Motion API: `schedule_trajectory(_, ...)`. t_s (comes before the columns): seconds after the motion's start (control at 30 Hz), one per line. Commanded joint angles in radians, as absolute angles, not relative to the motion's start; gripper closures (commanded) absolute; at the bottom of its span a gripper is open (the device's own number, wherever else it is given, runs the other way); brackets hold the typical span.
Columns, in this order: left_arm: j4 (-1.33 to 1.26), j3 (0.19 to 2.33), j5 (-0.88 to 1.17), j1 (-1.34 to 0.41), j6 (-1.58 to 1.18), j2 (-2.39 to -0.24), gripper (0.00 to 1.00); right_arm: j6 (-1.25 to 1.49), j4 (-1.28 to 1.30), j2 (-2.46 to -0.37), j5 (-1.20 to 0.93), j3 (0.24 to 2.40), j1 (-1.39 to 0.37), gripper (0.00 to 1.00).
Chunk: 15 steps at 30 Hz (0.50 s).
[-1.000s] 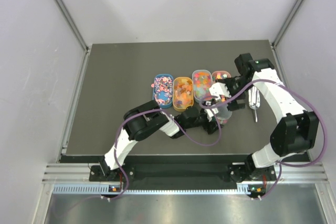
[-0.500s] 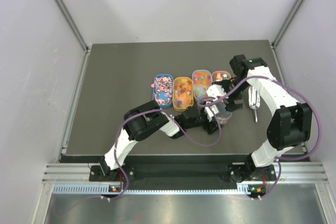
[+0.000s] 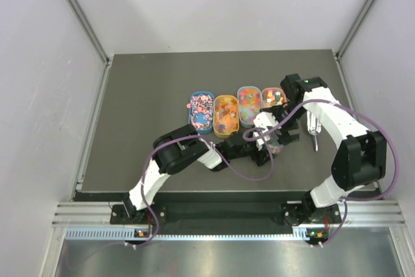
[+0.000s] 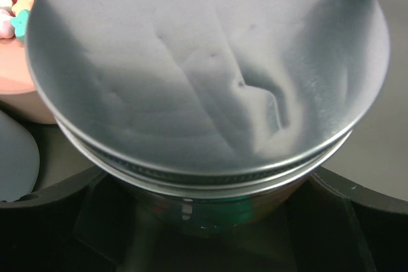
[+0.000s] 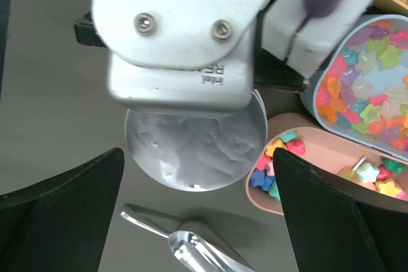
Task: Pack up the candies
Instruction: Screw the bottle lid onto the packing bottle.
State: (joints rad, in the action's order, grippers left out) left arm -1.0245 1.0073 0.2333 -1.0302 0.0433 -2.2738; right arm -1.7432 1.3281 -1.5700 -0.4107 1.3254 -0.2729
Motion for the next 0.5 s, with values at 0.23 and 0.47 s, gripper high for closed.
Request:
schedule_trajectory(0.23,-0.233,0.899,0.235,-1.061,0.018,-2.496,1.00,-1.746,1.482,-1.535,-0.436,1.313,-0.285,0.00)
schedule_trajectory(0.47,-0.233,0.899,0.233,-1.068,0.021,-2.493,1.00,-1.721,1.480,-1.591,-0.449,1.344,-0.285,0.00)
